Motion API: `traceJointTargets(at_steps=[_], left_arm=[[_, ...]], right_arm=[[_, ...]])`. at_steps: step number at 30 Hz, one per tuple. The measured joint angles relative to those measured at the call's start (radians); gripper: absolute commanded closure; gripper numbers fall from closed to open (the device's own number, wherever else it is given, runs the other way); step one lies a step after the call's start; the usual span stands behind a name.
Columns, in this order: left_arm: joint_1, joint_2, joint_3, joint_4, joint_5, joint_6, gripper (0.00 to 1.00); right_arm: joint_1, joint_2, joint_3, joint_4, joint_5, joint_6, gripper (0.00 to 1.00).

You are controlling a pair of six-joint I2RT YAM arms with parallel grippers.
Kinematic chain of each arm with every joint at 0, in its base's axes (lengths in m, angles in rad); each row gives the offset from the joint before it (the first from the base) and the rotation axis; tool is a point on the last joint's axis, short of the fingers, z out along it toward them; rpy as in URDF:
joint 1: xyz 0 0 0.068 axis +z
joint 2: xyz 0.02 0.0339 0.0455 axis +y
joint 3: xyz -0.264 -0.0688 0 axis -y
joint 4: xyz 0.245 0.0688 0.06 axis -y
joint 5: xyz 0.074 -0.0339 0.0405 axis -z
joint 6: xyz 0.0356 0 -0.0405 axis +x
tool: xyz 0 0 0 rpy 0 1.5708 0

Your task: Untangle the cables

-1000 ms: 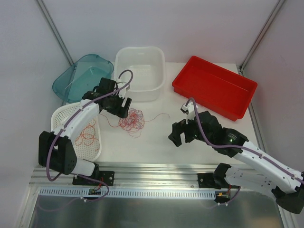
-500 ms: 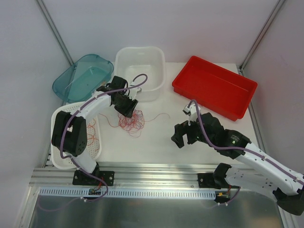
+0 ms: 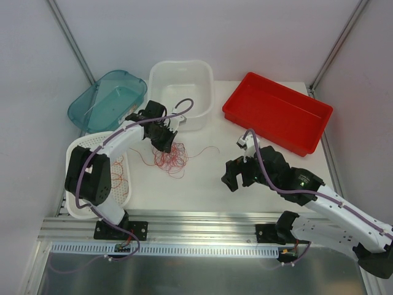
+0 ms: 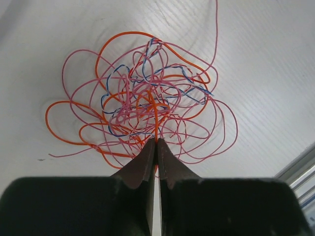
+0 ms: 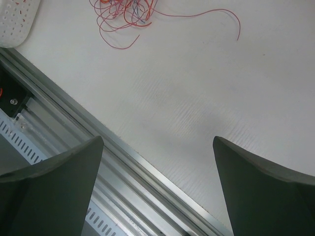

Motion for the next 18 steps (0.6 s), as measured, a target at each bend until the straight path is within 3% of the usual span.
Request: traceJointTargets(at_steps=[10,18], left_arm=[[0.000,-0.202,-0.022,-0.002,0.142,-0.011,1.00],[0.000,-0.260,-0.025,0.013,0.224,-0.031,1.00]], right_arm=[[0.000,-0.005,0.000,0.000,0.000,0.005,0.01],[0.000,-0.018,0.000,0.000,0.000,0.009,0.01]])
